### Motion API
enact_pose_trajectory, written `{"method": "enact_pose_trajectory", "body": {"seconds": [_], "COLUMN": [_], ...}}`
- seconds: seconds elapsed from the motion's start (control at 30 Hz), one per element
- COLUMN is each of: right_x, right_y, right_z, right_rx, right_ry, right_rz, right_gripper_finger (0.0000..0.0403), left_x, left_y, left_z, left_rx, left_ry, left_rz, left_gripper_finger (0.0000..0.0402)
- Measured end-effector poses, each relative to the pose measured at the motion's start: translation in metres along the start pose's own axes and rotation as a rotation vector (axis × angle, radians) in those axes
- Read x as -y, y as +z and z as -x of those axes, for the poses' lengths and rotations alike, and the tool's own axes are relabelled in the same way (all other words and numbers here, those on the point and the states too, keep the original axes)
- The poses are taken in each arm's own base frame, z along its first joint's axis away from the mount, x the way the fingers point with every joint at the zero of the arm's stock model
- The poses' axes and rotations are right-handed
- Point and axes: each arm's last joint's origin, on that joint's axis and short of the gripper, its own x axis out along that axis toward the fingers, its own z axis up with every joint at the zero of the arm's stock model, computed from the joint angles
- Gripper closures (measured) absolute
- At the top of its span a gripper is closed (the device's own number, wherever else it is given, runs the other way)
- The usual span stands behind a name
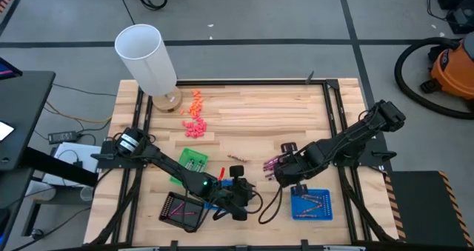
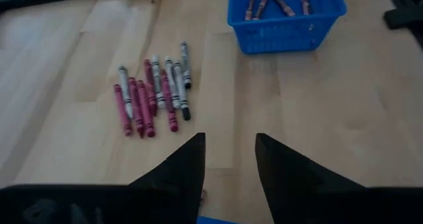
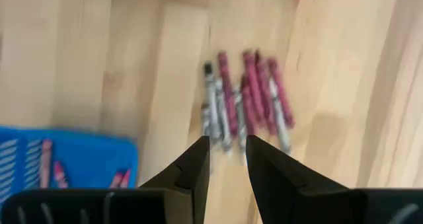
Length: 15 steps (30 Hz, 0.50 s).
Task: Sort crayons
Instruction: Put the pink crayon into the left blue basket
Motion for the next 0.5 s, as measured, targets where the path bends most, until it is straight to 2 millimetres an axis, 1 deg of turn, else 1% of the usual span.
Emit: {"method": "enact_pose_trajectory", "body": {"seconds": [0.2, 0.37, 0.5], "right_x": [0.003, 0.007, 0.011], "right_y": [0.004, 0.001, -0.001], "right_z": [-0.02, -0.038, -0.048], "right_rx": [0.094, 0.131, 0.149], "right_ry": [0.008, -0.032, -0.04], "right_rz": [0.048, 0.074, 0.079], "right_gripper_finger": [0.0293, 0.0294, 0.0296], "left_x": [-0.008, -0.019, -0.031], "left_y": [0.0, 0.0, 0.001], "left_z": [-0.004, -0.01, -0.016], "left_rx": [-0.012, -0.031, -0.047], "left_ry": [0.044, 0.073, 0.101], "left_rz": [-0.007, -0.021, -0.064], "left_gripper_finger": [0.026, 0.026, 0.0259]}}
